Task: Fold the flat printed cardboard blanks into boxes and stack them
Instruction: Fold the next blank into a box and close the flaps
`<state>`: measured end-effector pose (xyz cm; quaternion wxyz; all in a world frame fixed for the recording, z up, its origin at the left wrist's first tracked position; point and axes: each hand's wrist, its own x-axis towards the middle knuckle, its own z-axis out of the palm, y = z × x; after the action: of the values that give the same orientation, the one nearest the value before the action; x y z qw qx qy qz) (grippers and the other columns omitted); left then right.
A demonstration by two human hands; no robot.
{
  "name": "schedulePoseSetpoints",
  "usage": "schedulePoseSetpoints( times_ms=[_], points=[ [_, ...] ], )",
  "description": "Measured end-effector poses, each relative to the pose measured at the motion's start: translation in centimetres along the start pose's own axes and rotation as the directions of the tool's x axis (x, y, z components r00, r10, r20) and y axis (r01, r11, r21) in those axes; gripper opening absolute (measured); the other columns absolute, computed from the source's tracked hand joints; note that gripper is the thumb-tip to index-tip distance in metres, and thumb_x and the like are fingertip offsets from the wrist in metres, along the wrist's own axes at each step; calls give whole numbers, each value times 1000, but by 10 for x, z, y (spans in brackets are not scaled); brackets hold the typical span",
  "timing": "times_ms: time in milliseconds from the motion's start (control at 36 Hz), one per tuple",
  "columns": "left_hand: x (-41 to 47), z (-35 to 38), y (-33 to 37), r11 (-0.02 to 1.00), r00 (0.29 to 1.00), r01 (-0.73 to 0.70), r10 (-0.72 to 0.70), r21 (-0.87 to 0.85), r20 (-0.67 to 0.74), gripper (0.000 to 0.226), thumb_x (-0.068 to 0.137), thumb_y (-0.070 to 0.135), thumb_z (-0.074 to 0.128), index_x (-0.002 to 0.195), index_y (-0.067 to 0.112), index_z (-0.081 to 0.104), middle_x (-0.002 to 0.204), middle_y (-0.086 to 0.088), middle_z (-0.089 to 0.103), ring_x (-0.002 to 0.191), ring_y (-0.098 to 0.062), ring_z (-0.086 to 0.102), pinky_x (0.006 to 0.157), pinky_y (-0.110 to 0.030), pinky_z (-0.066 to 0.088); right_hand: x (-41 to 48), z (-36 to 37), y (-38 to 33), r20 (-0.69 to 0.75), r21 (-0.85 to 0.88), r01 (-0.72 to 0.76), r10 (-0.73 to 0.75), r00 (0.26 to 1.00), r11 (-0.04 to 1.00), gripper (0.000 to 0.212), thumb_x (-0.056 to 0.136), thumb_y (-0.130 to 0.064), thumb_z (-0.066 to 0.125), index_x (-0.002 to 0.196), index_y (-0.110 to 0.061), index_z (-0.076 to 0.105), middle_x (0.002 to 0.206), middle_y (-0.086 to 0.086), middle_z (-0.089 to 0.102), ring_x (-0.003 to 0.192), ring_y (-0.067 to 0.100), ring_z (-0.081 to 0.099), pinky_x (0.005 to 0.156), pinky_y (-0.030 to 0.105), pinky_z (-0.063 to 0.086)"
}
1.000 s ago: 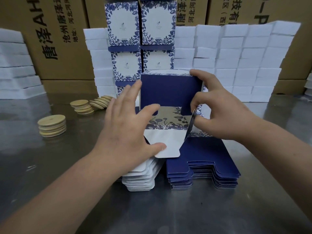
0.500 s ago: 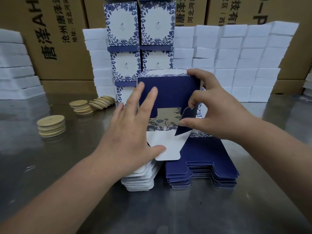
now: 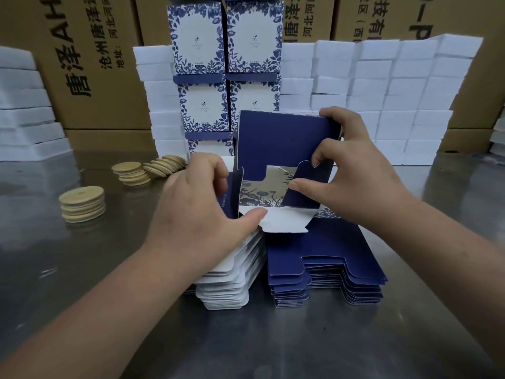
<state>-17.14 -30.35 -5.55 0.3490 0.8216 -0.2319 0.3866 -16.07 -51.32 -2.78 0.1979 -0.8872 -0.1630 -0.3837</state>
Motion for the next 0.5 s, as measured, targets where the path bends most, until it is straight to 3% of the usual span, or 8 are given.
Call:
schedulePoseSetpoints(
  times_ms=[83, 194, 278, 361, 500],
  points=[
    [2, 1, 2, 998, 997, -7, 2, 67, 71, 45, 54, 48, 67, 70, 30, 29, 70, 12, 42, 67, -11, 41, 58, -15, 27, 0, 2, 0, -22, -4, -7, 7, 1000, 1000, 33, 59, -53, 63, 70, -25, 50, 144, -2, 32, 96, -9, 32, 77, 24, 34],
    [5, -1, 1, 990, 985, -125, 116, 60, 131, 46, 60, 41, 75, 67, 32, 30, 71, 12, 40, 66, -11, 34, 62, -18, 27, 0, 2, 0, -52, 6, -34, 34, 998, 999, 33, 59, -53, 63, 70, -24, 50, 144, -3, 31, 94, -13, 26, 76, 24, 33],
    [5, 2, -2, 986, 978, -162, 154, 43, 137, 32, 60, 39, 72, 72, 28, 44, 80, 9, 46, 77, -8, 43, 73, -28, 36, 0, 3, -1, -56, -3, -44, 44, 997, 999, 32, 60, -51, 66, 69, -24, 49, 144, -4, 31, 91, -12, 26, 75, 24, 32],
    [3, 3, -4, 995, 983, -100, 99, 0, 156, 27, 59, 39, 70, 80, 28, 57, 97, 12, 46, 94, -5, 46, 87, -32, 39, -1, 2, -1, -57, -4, -53, 53, 997, 999, 32, 63, -49, 69, 68, -28, 46, 145, -6, 30, 94, -12, 27, 75, 24, 33],
    [2, 3, -4, 991, 971, -129, 122, 19, 205, 50, 61, 38, 69, 108, 22, 67, 121, 12, 38, 117, -22, 47, 99, -44, 40, 0, -1, -4, -64, -4, -39, 39, 997, 999, 33, 66, -45, 73, 67, -29, 44, 146, -4, 29, 99, -3, 35, 77, 24, 34]
  ],
)
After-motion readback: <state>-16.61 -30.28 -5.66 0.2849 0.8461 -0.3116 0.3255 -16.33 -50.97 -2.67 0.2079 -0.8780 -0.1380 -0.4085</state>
